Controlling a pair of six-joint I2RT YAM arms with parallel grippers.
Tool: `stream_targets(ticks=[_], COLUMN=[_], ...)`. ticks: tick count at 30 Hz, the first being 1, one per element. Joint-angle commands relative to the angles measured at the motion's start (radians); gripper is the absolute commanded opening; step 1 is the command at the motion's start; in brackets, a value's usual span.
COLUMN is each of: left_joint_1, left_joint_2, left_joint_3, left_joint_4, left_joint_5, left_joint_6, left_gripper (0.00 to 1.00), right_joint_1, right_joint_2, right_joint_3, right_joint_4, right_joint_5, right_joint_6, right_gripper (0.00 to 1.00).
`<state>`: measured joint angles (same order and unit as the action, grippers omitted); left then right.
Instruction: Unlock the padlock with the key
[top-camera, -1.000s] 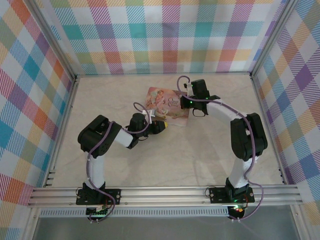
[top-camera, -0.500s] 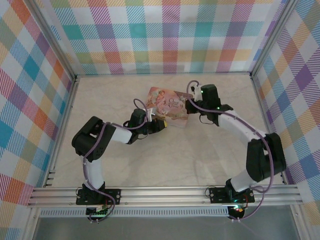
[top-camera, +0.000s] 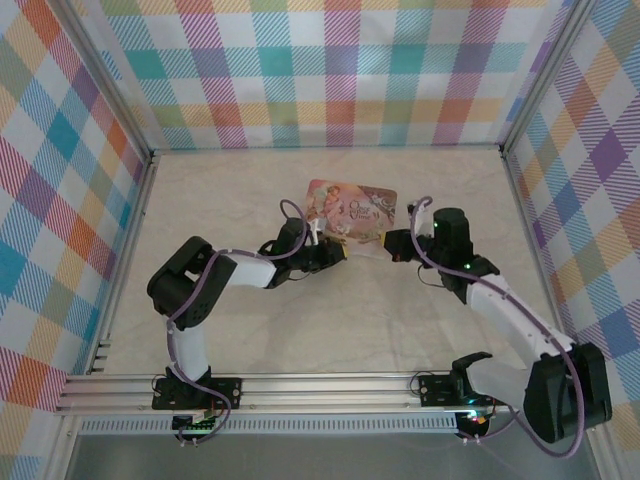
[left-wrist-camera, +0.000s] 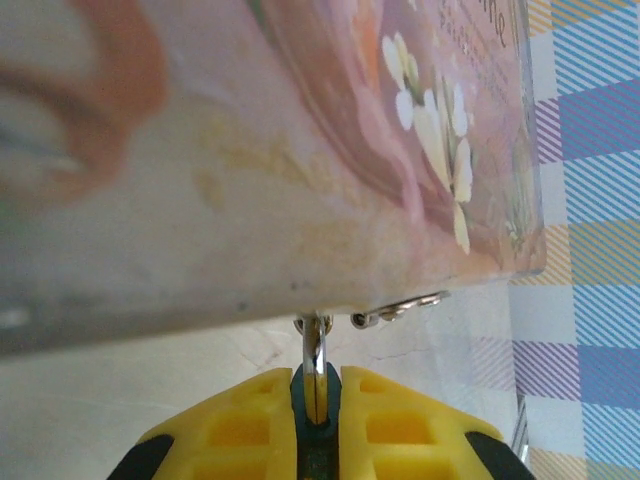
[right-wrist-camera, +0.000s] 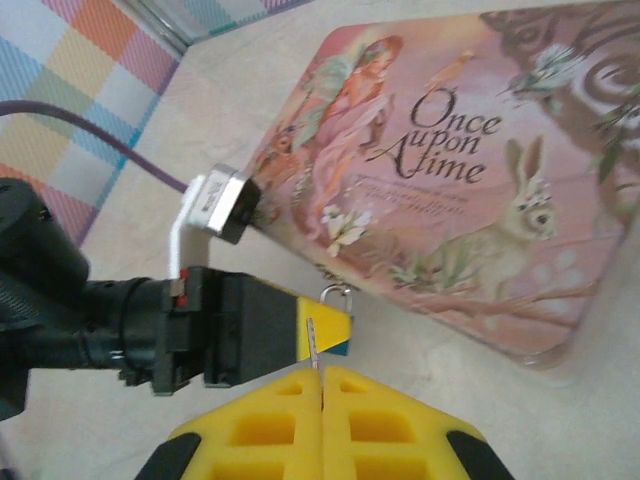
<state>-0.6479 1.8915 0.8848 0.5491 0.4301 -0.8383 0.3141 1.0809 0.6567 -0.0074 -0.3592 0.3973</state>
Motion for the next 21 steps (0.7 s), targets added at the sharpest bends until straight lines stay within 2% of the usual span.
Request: stream_targets(ticks=[1,9,14,21], left_joint_1=[-0.029,-0.053,-0.055,-0.056], left_joint_2=[0.016,-0.004,-0.016,-0.041], left_joint_3=[0.037,0.069,0.088,0.154], left_joint_4=[-0.021,-0.02,-0.038,-0.173], left_joint_5=[0.013,-0.036,-0.054,-0.099], left_joint_6=[-0.105,-0.176,-0.207,-0.212], left_gripper=[0.1,0.1,0.1,0.11], right_joint_1=[-0.012,-0.046,-0.053,-0.053], right_joint_2=[-0.073,-0.217,-0.237,-0.214], right_joint_3=[-0.057,-0.209,-0.278,-0.396], right_joint_4=[0.09,0.203,0.282,0.454], right_joint_5=[-0.086,-0.133,-0.142,-0.11], right_joint_6=[0.105,0.296,0.412,0.564], right_gripper=[0.0,0.0,0.0,0.0])
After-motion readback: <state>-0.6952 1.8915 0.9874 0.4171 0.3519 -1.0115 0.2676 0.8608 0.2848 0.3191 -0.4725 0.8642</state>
